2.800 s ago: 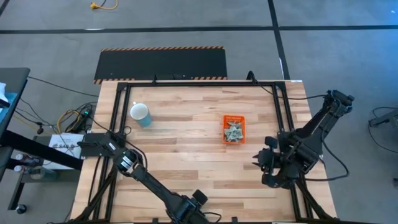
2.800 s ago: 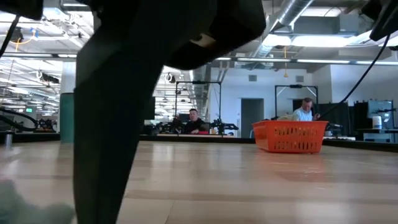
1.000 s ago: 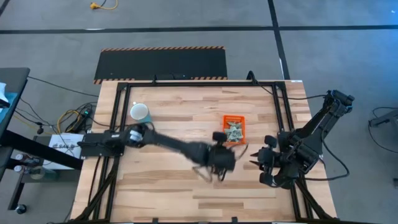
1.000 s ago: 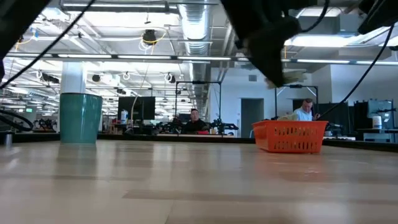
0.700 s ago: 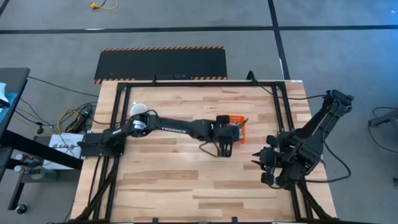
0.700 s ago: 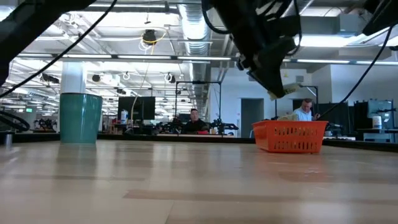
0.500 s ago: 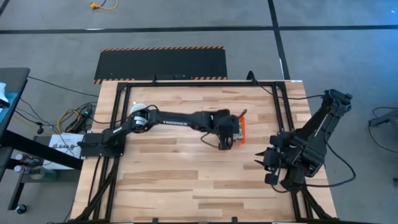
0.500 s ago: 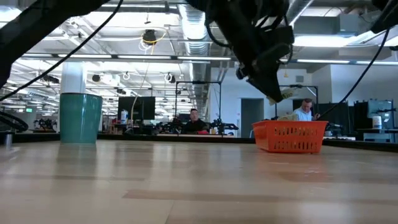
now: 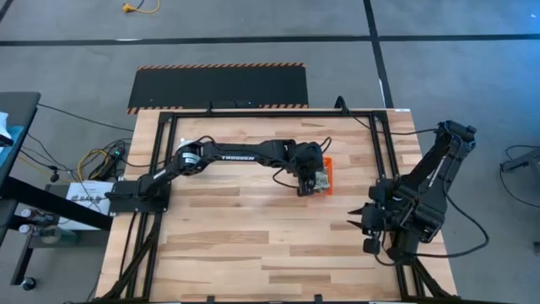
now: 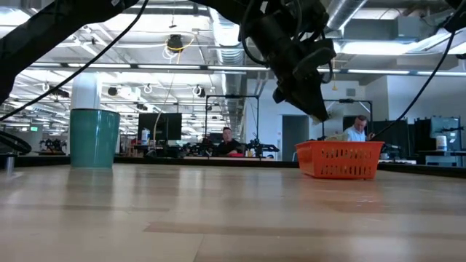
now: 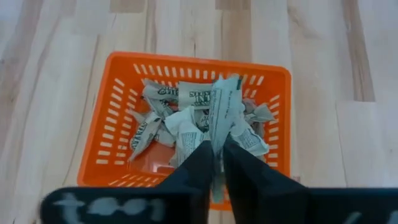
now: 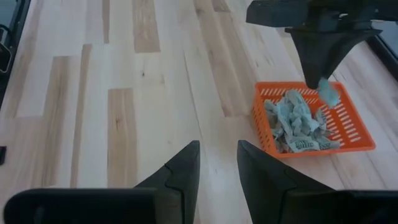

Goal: Pick and place Stevia / Truvia into bins
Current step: Put the stevia packet into the orange bin, then return to Home Position

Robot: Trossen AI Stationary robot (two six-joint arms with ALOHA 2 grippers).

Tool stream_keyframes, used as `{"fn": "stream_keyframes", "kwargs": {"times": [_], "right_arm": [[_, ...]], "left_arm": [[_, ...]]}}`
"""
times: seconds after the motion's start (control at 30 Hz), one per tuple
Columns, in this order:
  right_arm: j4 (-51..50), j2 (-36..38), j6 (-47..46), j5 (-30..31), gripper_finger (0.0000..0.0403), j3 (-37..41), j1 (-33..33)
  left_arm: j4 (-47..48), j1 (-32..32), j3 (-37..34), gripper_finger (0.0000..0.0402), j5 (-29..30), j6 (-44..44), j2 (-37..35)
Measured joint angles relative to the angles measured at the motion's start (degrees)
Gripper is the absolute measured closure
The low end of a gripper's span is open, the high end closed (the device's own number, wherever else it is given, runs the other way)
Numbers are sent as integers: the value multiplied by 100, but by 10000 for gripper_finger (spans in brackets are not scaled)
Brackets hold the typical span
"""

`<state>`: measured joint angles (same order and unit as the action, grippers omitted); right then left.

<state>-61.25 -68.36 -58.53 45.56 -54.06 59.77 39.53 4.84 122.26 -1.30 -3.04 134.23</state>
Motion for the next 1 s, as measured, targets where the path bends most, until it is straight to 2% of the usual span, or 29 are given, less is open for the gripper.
{"fn": "stream_keyframes", "kwargs": {"times": [0.27, 0.4, 0.5, 0.67, 0.77, 1.0], "right_arm": [[40, 2, 0, 1, 302, 137, 0], [51, 2, -132, -21, 302, 395, 0], [46, 2, -284, -40, 302, 587, 0], [52, 0, -345, -40, 302, 790, 0], [53, 2, -334, 86, 302, 874, 0], [85, 2, -292, 337, 302, 1056, 0]], "left_arm": [[88, -2, 2, 291, 31, 45, -1], [1137, -9, 322, 269, -341, 259, -88], [2079, -183, 623, 265, -373, 327, -280], [3175, -903, 809, 272, 159, 382, -626], [3211, -1446, 800, 277, 558, 629, -859], [2873, -2662, 789, 280, 845, 1317, -797]]}}
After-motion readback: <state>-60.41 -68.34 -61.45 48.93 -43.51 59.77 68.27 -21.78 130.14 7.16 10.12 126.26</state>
